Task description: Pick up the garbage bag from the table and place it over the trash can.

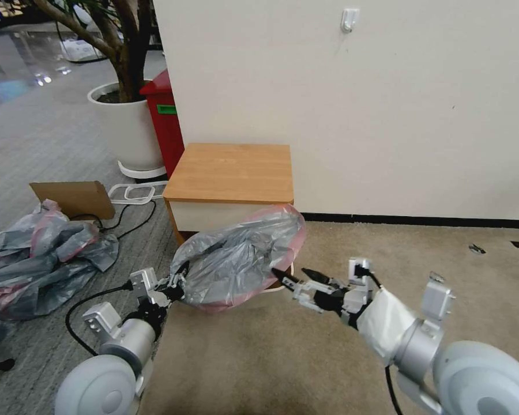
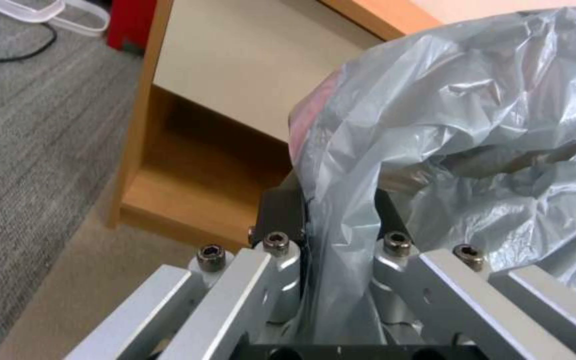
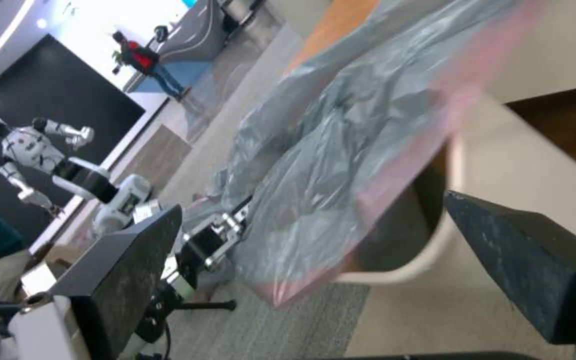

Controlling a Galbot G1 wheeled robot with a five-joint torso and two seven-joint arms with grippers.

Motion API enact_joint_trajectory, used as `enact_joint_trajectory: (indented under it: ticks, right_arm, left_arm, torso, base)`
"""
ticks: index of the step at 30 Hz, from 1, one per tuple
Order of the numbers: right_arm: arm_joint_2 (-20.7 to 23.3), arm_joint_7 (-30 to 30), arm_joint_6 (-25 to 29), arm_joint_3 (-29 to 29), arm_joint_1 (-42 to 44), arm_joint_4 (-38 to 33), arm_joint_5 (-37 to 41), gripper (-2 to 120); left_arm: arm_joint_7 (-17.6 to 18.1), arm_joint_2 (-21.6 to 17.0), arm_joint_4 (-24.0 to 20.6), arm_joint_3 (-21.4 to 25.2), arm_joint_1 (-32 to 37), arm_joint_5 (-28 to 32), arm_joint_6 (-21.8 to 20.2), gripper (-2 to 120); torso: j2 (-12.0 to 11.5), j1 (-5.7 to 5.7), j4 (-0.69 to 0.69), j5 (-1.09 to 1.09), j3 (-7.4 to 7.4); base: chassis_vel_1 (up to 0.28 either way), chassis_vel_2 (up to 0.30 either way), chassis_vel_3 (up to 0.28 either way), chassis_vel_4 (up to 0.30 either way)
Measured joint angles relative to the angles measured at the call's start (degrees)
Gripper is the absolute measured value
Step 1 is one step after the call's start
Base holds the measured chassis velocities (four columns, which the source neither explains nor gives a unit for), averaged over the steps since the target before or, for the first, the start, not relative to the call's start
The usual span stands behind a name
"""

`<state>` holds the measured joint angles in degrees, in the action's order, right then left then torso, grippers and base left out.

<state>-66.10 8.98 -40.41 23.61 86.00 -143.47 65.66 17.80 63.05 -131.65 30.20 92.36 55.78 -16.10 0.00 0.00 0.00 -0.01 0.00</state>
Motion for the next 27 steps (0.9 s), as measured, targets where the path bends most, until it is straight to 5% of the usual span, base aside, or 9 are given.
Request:
enact_joint_trajectory:
  ticks: [15, 27]
  right_arm:
    - [-1.93, 0.79, 0.02, -3.46, -0.02, 0.15, -5.51, 100]
    - [-4.33, 6.09, 0.03, -6.67, -1.51, 0.21, -5.44, 93]
  left_arm:
    - [-0.13, -0.14, -1.88, -0.03, 0.21, -0.63, 0.05, 9]
    - [-3.58, -0.51, -2.65, -1.09, 1.22, -8.44, 1.74, 9]
  torso:
    - [0.00, 0.00, 0.00, 0.00, 0.00]
    - [0.00, 0.00, 0.00, 0.01, 0.00]
  base:
    - [0.000, 0.000, 0.000, 0.000]
    - [0.000, 0.000, 0.000, 0.000]
